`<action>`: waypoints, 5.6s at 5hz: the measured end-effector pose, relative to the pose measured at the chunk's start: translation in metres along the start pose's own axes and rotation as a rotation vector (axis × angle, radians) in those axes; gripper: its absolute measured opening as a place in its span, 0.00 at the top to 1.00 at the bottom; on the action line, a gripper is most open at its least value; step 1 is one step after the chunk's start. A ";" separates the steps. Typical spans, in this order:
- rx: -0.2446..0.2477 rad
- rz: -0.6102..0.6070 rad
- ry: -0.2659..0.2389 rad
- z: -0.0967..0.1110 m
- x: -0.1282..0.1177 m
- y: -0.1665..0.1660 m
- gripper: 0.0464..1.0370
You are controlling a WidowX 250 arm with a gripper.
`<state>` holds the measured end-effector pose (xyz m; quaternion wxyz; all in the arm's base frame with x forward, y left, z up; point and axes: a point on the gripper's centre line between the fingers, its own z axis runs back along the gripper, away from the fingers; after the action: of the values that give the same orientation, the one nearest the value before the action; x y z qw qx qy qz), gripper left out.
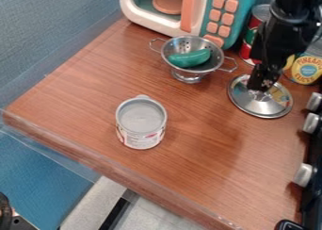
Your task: Take the silver lid and place it over the soap strainer
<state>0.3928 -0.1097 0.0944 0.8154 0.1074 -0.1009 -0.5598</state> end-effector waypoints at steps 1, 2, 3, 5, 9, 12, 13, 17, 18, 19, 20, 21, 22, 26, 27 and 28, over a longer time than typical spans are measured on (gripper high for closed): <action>-0.050 -0.024 -0.006 -0.016 0.010 0.001 0.04; -0.075 -0.014 0.006 -0.027 0.006 0.008 0.04; -0.117 -0.028 0.013 -0.038 0.009 0.010 0.04; -0.136 -0.037 0.052 -0.051 0.009 0.018 0.06; -0.112 -0.018 0.038 -0.055 0.008 0.014 0.99; -0.120 -0.045 -0.046 -0.020 0.005 -0.005 1.00; -0.149 -0.051 -0.117 0.001 0.003 -0.011 1.00; -0.035 0.217 -0.008 0.023 -0.056 0.044 1.00; -0.031 0.278 0.030 0.017 -0.074 0.054 1.00; -0.041 0.338 0.071 0.008 -0.095 0.059 1.00; -0.077 0.359 0.110 -0.005 -0.103 0.058 1.00; -0.080 0.373 0.128 -0.010 -0.111 0.063 1.00; -0.101 0.360 0.127 -0.015 -0.111 0.060 1.00; -0.128 0.315 0.100 -0.022 -0.105 0.054 1.00; -0.133 0.313 0.081 -0.023 -0.104 0.050 0.97; -0.152 0.314 0.086 -0.023 -0.105 0.044 0.83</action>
<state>0.4014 0.0049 0.0805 0.9021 0.0521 -0.0389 -0.4267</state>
